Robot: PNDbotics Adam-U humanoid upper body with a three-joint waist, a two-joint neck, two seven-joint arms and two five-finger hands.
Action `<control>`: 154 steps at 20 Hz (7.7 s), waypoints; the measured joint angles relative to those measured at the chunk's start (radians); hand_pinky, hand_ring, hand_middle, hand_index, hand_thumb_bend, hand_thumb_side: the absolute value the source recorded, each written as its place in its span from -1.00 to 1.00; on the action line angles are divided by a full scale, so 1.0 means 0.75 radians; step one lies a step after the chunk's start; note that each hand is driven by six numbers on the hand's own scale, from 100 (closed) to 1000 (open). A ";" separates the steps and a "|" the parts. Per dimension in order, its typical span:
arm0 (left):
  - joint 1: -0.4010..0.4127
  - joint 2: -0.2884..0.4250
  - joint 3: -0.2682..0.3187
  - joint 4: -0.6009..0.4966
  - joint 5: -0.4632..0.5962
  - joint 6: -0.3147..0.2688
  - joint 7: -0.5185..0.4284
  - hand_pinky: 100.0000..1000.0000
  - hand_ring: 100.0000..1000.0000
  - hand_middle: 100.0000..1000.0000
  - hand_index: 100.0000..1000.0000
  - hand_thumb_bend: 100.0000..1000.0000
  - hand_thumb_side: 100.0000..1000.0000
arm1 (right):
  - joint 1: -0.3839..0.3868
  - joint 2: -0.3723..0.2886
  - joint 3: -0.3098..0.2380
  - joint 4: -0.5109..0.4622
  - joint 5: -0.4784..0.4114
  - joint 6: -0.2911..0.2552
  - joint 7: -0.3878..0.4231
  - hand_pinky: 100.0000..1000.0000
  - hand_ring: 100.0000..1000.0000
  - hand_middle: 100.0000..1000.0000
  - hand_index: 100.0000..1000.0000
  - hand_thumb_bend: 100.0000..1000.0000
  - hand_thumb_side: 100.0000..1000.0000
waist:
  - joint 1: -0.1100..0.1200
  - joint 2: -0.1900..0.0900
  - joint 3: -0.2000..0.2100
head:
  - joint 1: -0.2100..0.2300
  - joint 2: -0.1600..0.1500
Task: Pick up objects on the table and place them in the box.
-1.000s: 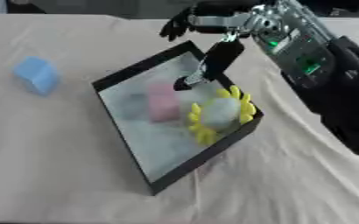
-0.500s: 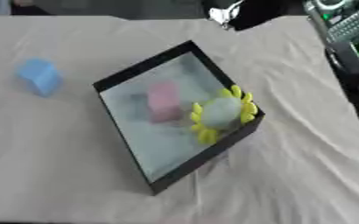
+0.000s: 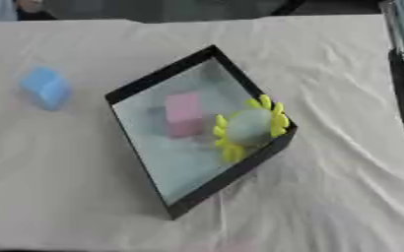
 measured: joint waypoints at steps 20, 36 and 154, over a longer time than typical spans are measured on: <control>-0.390 0.518 -0.396 0.616 -0.336 -0.352 -0.449 0.75 0.75 0.67 0.72 0.00 -0.60 | 0.039 0.000 0.115 -0.001 -0.425 0.023 -0.449 0.74 0.42 0.17 0.64 -0.94 -0.77 | -0.030 -0.001 -0.035 | 0.039 0.000; -0.597 0.482 -0.459 0.774 -0.335 -0.578 -0.835 0.74 0.74 0.67 0.72 -0.16 -0.58 | 0.038 -0.004 0.165 -0.017 -0.452 0.057 -0.541 0.73 0.40 0.14 0.63 -0.94 -0.73 | -0.025 0.010 -0.035 | 0.037 0.000; -1.213 -0.135 -0.698 0.662 -0.185 -0.349 -1.191 0.35 0.13 -0.13 0.20 -0.99 -1.00 | 0.063 0.117 0.165 0.166 -0.238 0.047 -0.500 0.80 0.47 0.21 0.69 -1.00 -0.50 | 0.044 -0.018 -0.065 | 0.034 0.000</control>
